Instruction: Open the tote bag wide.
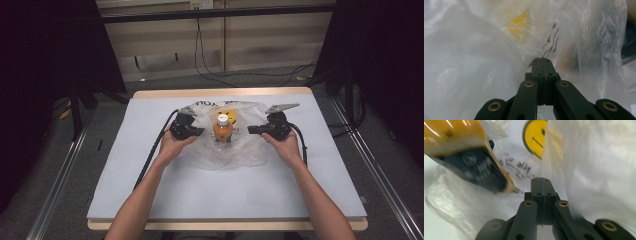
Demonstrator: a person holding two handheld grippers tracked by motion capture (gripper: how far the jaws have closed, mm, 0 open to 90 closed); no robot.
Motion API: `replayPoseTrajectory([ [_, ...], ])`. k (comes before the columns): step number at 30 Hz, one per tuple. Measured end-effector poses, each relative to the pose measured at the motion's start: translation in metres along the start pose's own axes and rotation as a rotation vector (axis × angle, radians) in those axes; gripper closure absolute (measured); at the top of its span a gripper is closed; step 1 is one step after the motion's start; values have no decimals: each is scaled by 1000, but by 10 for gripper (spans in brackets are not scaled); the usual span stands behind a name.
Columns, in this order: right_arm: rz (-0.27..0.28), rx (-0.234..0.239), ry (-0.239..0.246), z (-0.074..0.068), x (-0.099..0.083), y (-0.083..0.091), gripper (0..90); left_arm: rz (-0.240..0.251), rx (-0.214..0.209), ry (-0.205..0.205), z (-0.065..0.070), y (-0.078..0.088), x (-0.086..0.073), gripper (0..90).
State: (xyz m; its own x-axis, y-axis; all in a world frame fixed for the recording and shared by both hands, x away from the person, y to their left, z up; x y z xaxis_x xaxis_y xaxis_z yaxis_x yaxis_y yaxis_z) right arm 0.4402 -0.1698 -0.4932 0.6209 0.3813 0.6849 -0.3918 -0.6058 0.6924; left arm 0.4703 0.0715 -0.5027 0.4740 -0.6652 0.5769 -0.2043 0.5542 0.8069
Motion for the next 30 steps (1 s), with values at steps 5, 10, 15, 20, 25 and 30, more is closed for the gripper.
replayPoseTrajectory([
  [5,-55,-17,-35,12,-21,-5,900,-36,3,49,-11,-5,-22,900],
  [10,-107,-41,-63,24,-40,-10,900,-48,-2,61,-17,-6,-39,900],
  [15,-104,-39,-99,34,-52,-3,900,-25,7,80,-25,4,-52,900],
  [20,-110,-51,-128,43,-66,14,900,-18,19,109,-32,19,-71,900],
  [25,-134,-77,-126,43,-75,25,900,-20,31,103,-34,30,-87,900],
  [30,-157,-99,-100,38,-80,31,900,-16,19,105,-31,36,-95,900],
])
Point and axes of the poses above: each handheld gripper's, and its own axes: y roughly backward along the jaws, x roughly out of its top, z roughly to its right, the point moved 7 cm from there along -y, roughly forward along the jaws, and after that the axes turned 11 degrees about -z, right-handed, at the moved point
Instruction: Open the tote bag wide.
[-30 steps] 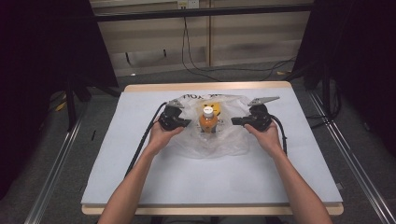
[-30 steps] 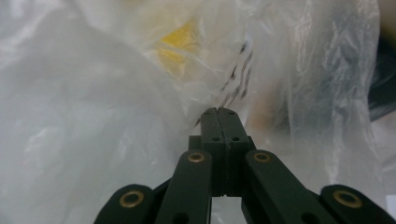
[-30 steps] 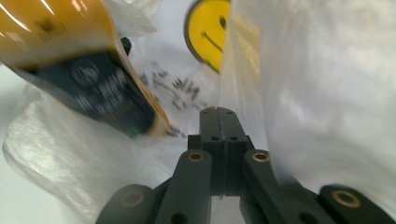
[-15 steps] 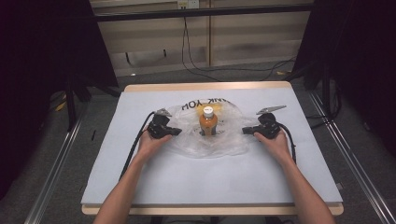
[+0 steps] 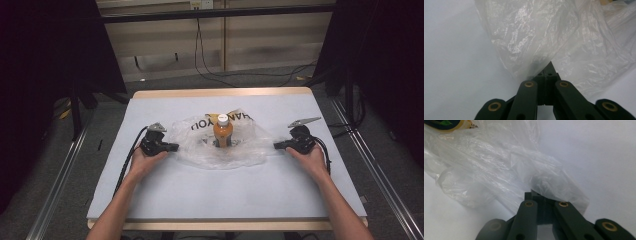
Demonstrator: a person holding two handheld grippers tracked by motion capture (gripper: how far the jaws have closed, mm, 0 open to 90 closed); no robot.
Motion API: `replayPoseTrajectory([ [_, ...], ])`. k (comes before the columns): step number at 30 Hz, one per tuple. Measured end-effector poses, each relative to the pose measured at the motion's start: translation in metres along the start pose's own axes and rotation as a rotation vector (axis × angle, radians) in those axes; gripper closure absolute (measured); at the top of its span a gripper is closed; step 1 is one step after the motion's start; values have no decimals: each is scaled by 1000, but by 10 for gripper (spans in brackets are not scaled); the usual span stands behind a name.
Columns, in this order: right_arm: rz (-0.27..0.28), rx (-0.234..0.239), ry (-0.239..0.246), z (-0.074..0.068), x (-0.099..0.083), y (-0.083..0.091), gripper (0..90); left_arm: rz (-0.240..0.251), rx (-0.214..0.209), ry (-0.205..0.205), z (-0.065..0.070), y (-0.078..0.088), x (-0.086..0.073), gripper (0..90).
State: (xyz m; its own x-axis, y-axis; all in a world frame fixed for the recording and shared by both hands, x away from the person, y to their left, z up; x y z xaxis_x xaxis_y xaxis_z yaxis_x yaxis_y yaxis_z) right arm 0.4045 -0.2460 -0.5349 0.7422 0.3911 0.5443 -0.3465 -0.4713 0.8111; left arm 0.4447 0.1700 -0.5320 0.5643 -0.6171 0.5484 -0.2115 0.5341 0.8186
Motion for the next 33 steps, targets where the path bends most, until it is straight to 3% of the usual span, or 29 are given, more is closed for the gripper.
replayPoseTrajectory([
  [5,59,50,4,-8,5,2,900,74,-35,26,5,7,5,900],
  [11,110,102,49,-31,18,9,900,109,-24,-22,23,23,10,900],
  [17,147,114,78,-43,23,22,900,149,-43,-43,34,40,12,900],
  [26,154,118,128,-60,28,40,900,208,-70,-64,49,62,13,900],
  [33,143,124,163,-68,45,44,900,195,-62,-109,60,69,25,900],
])
Point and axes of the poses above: each handheld gripper's, and its own axes: y roughly backward along the jaws, x roughly out of its top, z roughly to its right, the point moved 7 cm from there along -y, roughly forward along the jaws, and after that the axes turned 11 degrees about -z, right-handed, at the moved point
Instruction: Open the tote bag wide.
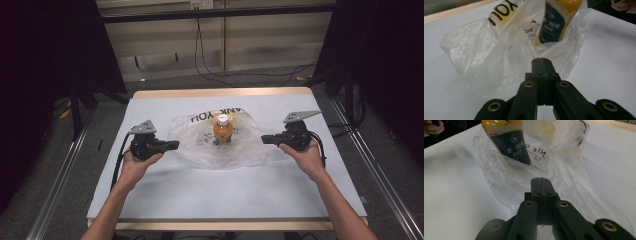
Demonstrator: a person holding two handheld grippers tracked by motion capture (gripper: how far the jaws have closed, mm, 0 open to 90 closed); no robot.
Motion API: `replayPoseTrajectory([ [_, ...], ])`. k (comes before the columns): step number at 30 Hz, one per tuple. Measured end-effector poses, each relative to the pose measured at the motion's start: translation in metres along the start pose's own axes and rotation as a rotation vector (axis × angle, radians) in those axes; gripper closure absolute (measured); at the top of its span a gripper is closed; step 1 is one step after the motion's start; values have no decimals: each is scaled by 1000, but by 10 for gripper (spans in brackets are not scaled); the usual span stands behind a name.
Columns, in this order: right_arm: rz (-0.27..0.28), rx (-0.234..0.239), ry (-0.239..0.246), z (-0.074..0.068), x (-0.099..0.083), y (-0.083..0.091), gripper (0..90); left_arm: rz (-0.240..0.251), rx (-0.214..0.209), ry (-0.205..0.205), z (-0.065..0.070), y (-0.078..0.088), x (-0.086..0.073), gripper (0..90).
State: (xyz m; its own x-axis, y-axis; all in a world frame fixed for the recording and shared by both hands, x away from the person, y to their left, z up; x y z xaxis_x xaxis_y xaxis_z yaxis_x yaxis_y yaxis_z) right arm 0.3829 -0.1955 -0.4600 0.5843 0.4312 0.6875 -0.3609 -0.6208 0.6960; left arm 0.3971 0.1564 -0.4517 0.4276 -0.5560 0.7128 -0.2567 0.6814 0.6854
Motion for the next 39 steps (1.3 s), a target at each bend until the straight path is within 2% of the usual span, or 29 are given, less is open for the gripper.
replayPoseTrajectory([
  [5,-56,22,42,-4,22,-18,900,-56,-10,-48,7,-19,24,900],
  [7,-81,30,59,-6,32,-27,900,-71,-8,-65,8,-30,34,900],
  [9,-104,41,79,-8,43,-34,900,-109,-19,-82,13,-46,44,900],
  [11,-126,47,94,-9,53,-40,900,-156,-24,-86,12,-61,49,900],
  [12,-142,49,101,-8,59,-45,900,-165,-16,-81,12,-67,50,900],
  [13,-153,53,105,-7,62,-47,900,-189,-17,-78,11,-74,50,900],
  [14,-171,56,106,-6,65,-52,900,-193,-26,-79,11,-83,50,900],
  [16,-221,63,109,-3,67,-62,900,-243,-25,-92,12,-96,47,900],
  [19,-281,67,110,3,68,-81,900,-281,-50,-104,16,-112,43,900],
  [20,-291,75,102,5,67,-86,900,-299,-45,-100,17,-116,40,900],
  [21,-307,76,96,7,66,-92,900,-328,-36,-117,17,-118,36,900],
  [25,-381,76,70,13,60,-110,900,-341,-53,-109,22,-121,24,900],
  [28,-403,76,60,16,60,-119,900,-353,-76,-124,27,-121,18,900],
  [29,-404,76,51,17,61,-121,900,-336,-98,-124,31,-123,17,900],
  [30,-403,78,47,18,62,-123,900,-347,-92,-129,33,-123,16,900],
  [32,-414,79,39,20,62,-127,900,-344,-106,-137,38,-126,14,900],
  [33,-420,82,33,20,63,-129,900,-363,-111,-150,41,-126,12,900],
  [34,-428,83,30,21,64,-132,900,-346,-121,-147,45,-128,12,900],
  [36,-433,92,25,22,65,-138,900,-378,-126,-179,52,-128,8,900],
  [37,-440,94,24,22,65,-140,900,-365,-149,-181,57,-129,7,900],
  [39,-447,94,24,23,66,-147,900,-367,-163,-194,66,-128,5,900],
])
Point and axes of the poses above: each handheld gripper's, and its own axes: y roughly backward along the jaws, x roughly out of its top, z roughly to its right, the point moved 7 cm from there along -y, roughly forward along the jaws, and after that the axes turned 11 degrees about -z, right-handed, at the moved point
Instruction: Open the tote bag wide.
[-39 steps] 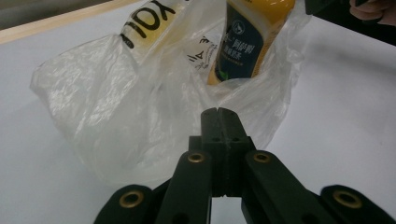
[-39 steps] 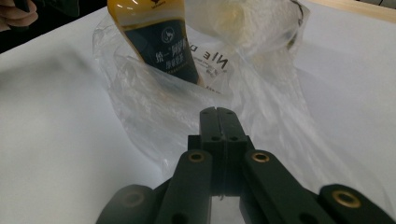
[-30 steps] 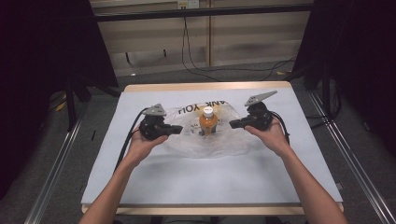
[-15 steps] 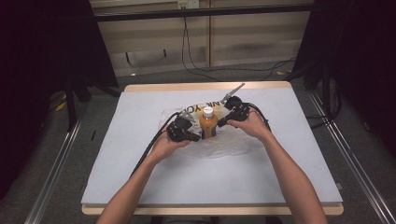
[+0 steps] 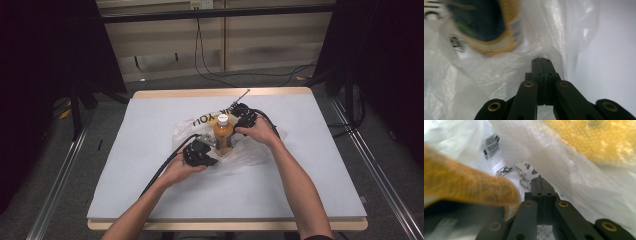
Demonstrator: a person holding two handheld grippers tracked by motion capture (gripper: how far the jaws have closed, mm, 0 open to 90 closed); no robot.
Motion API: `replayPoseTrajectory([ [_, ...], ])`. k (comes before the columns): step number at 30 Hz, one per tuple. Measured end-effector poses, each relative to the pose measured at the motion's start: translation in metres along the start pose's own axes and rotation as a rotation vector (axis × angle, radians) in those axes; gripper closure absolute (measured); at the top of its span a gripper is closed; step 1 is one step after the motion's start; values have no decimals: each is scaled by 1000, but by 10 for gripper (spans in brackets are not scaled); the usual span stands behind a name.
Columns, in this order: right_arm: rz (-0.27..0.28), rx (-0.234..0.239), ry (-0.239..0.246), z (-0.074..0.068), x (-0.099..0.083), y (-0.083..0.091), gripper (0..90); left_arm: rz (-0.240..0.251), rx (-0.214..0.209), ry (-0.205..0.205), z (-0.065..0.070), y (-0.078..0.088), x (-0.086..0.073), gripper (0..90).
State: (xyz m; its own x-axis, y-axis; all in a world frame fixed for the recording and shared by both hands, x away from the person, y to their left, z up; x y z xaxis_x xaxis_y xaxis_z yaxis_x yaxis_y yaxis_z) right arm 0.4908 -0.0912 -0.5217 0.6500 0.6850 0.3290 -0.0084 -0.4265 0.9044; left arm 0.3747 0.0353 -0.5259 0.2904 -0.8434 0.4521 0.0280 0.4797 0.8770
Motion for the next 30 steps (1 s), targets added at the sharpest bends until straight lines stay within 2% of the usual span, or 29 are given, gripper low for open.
replayPoseTrajectory([
  [1,-7,2,-3,1,1,-3,900,-6,7,-15,7,0,-1,900],
  [5,-4,14,-44,7,6,-8,900,-19,-12,-60,31,-2,-5,900],
  [6,-5,13,-51,8,8,-8,900,-54,-38,-75,37,0,-7,900],
  [7,-11,9,-53,10,9,-9,900,-42,-16,-73,40,-1,-7,900],
  [8,-19,10,-61,10,10,-8,900,-43,-32,-79,45,-2,-7,900],
  [11,-37,-17,-70,11,15,-9,900,-58,-42,-92,54,-3,-8,900],
  [13,-38,-24,-75,13,17,-9,900,-61,-29,-106,60,-3,-10,900],
  [14,-41,-32,-90,14,18,-9,900,-58,-36,-117,63,-3,-10,900],
  [15,-38,-44,-74,17,19,-9,900,-52,-42,-119,66,-3,-12,900],
  [16,-39,-41,-91,18,20,-9,900,-61,-42,-128,69,-2,-13,900],
  [17,-39,-47,-85,20,22,-9,900,-70,-57,-147,73,-1,-15,900],
  [18,-42,-53,-84,23,23,-9,900,-58,-42,-146,77,-2,-17,900],
  [19,-47,-61,-97,24,24,-8,900,-58,-47,-151,82,-1,-19,900],
  [20,-48,-74,-105,27,26,-8,900,-83,-80,-178,87,1,-22,900],
  [21,-49,-83,-105,29,28,-8,900,-62,-55,-170,91,0,-23,900],
  [23,-45,-101,-118,34,31,-8,900,-82,-86,-199,100,2,-28,900],
  [24,-41,-101,-125,35,33,-8,900,-60,-64,-195,103,1,-28,900],
  [25,-36,-116,-124,38,34,-8,900,-60,-49,-199,105,1,-29,900],
  [26,-34,-123,-133,40,35,-8,900,-82,-72,-219,107,3,-31,900],
  [28,-20,-149,-141,43,38,-8,900,-69,-71,-217,108,2,-32,900],
  [29,-13,-171,-146,45,39,-8,900,-65,-77,-216,109,2,-32,900],
  [30,-8,-221,-155,49,41,-7,900,-56,-70,-219,108,1,-32,900],
])
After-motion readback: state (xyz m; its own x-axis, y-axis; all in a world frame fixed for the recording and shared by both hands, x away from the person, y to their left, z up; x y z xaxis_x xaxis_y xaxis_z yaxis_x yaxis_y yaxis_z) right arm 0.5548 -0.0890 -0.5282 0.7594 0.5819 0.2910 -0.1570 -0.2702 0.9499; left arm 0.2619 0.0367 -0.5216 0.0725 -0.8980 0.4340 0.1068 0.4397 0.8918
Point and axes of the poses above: each handheld gripper's, and its own axes: y roughly backward along the jaws, x roughly out of its top, z roughly to its right, the point moved 7 cm from there along -y, roughly forward along the jaws, and after that the axes turned 11 degrees about -z, right-handed, at the moved point
